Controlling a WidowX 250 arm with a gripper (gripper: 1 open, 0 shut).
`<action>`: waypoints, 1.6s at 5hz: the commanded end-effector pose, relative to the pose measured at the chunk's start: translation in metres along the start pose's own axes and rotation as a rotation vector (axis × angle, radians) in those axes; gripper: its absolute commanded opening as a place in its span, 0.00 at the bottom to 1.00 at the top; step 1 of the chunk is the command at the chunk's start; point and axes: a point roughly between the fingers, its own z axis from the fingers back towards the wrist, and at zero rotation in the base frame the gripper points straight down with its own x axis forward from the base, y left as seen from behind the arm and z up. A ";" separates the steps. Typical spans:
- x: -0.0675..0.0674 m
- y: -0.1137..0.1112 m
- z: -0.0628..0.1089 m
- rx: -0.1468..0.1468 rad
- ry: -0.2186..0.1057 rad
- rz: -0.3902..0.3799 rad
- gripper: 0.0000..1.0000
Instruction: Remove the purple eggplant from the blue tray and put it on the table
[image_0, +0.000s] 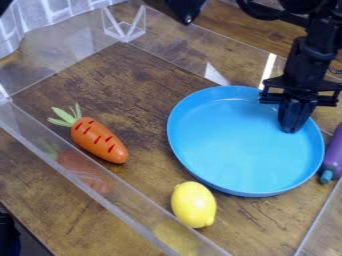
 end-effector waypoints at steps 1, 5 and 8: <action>-0.001 0.002 0.002 0.016 -0.006 -0.025 0.00; 0.020 0.013 0.011 0.045 -0.026 -0.061 0.00; 0.032 0.025 0.032 0.057 -0.031 -0.072 0.00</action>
